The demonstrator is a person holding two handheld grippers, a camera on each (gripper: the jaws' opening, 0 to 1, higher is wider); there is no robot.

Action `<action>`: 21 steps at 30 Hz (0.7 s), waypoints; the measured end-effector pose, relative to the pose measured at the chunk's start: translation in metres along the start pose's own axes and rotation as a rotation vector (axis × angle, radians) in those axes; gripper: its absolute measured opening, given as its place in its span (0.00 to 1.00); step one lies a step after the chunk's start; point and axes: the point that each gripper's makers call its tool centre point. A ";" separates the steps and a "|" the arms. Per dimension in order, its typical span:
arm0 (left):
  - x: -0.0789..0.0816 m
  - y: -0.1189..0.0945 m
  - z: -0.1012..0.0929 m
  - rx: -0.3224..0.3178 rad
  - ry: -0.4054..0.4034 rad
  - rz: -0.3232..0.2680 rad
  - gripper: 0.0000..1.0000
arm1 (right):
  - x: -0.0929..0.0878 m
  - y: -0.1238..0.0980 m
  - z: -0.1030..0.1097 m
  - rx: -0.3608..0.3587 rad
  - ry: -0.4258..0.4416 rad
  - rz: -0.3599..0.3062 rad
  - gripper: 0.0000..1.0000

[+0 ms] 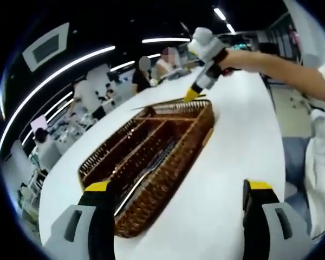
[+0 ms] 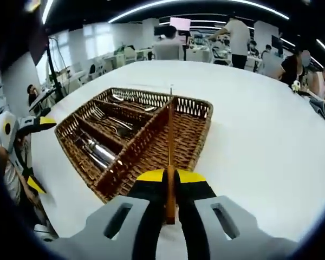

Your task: Arrange the knives, forks, and spoons in their matching storage slots by inserting each utensil handle-first until every utensil is classified and aligned in the correct compartment

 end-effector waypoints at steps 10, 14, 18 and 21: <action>-0.005 -0.003 -0.006 -0.012 0.010 0.010 1.00 | -0.010 -0.002 0.013 -0.089 0.070 0.099 0.06; -0.006 -0.004 -0.002 -0.009 0.008 0.009 1.00 | -0.011 0.002 0.012 -0.101 0.098 0.122 0.06; -0.006 -0.005 -0.003 -0.012 0.008 0.008 1.00 | -0.008 0.014 0.010 -0.115 0.141 0.165 0.06; -0.007 -0.005 -0.003 -0.011 0.007 0.009 1.00 | -0.010 0.019 0.011 -0.120 0.149 0.184 0.06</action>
Point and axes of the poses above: the point that each gripper's makers call its tool centre point, and the gripper's own axes: y roughly forward along the fingers, z roughly to its left, x roughly out of its top, and after that the axes turned 7 degrees about x, right-handed
